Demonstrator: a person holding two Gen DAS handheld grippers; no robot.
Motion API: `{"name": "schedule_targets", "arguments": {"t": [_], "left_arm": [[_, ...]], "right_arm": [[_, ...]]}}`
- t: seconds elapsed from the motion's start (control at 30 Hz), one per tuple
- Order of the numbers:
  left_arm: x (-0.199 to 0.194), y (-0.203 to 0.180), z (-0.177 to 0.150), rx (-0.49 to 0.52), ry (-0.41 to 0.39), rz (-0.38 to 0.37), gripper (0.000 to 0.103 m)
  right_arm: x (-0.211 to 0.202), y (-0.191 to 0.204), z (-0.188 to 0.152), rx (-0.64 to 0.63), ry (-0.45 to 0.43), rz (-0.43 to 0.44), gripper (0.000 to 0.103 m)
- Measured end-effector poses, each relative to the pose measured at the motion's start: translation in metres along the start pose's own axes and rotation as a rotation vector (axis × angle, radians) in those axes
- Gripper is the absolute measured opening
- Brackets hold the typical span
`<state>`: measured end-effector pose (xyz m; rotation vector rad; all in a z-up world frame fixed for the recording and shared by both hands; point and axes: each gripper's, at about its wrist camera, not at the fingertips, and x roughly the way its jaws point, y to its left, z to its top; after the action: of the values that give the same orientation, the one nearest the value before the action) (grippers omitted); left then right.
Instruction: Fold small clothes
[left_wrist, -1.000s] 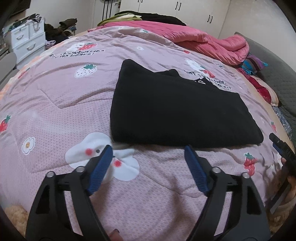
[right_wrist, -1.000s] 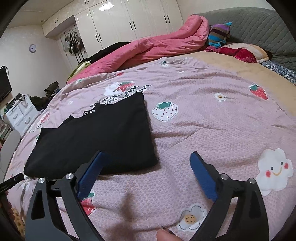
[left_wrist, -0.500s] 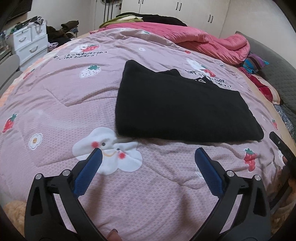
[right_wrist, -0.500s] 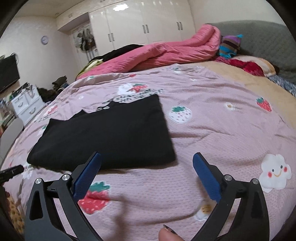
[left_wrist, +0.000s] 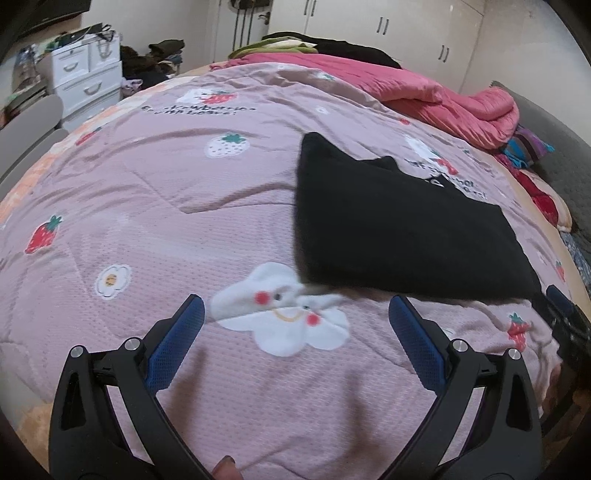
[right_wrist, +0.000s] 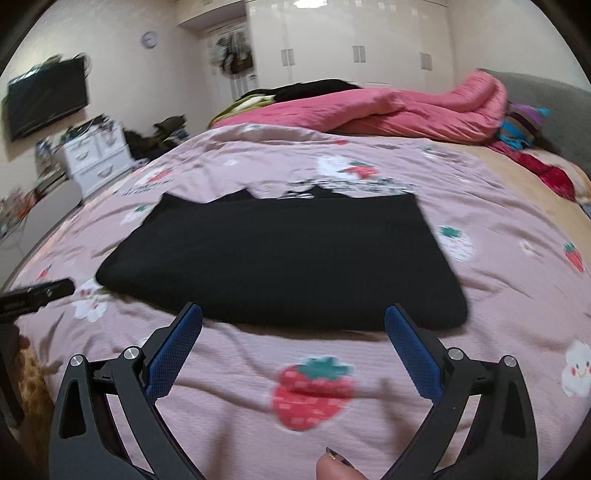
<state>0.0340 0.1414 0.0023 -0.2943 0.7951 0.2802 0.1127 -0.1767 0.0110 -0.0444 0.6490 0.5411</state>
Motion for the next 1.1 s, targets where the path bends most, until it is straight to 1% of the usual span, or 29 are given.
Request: {"name": "schedule_targets", "arguments": {"t": [0.23, 0.37, 0.53, 0.63, 0.77, 0.9, 0.97, 1.0, 1.03, 1.07, 1.1], "left_arm": [[0.011, 0.026, 0.017, -0.041, 0.0, 0.029, 0.094], [0.023, 0.037, 0.037, -0.051, 0.003, 0.04, 0.094], [0.045, 0.045, 0.063, -0.047, 0.025, 0.062, 0.094], [0.057, 0.046, 0.075, -0.042, 0.035, 0.077, 0.094], [0.075, 0.046, 0.089, -0.038, 0.056, 0.091, 0.094], [0.09, 0.043, 0.103, -0.038, 0.077, 0.082, 0.094], [0.099, 0.041, 0.11, -0.043, 0.095, 0.067, 0.094], [0.105, 0.039, 0.115, -0.048, 0.107, 0.057, 0.094], [0.108, 0.038, 0.117, -0.051, 0.116, 0.053, 0.094], [0.114, 0.035, 0.122, -0.054, 0.134, 0.04, 0.094], [0.119, 0.032, 0.125, -0.056, 0.149, 0.023, 0.094]], "right_arm": [[0.03, 0.068, 0.008, -0.179, 0.043, 0.043, 0.099], [0.05, 0.102, 0.011, -0.268, 0.059, 0.057, 0.099], [0.075, 0.145, 0.014, -0.393, 0.068, 0.054, 0.099], [0.092, 0.171, 0.014, -0.47, 0.073, 0.032, 0.099], [0.115, 0.193, 0.016, -0.545, 0.094, -0.036, 0.099], [0.126, 0.201, 0.021, -0.574, 0.078, -0.062, 0.098], [0.128, 0.201, 0.023, -0.588, 0.052, -0.088, 0.097], [0.129, 0.201, 0.024, -0.59, 0.04, -0.094, 0.095], [0.127, 0.2, 0.026, -0.587, 0.023, -0.094, 0.076], [0.124, 0.199, 0.028, -0.58, 0.005, -0.076, 0.053], [0.122, 0.197, 0.03, -0.572, -0.007, -0.062, 0.047]]}}
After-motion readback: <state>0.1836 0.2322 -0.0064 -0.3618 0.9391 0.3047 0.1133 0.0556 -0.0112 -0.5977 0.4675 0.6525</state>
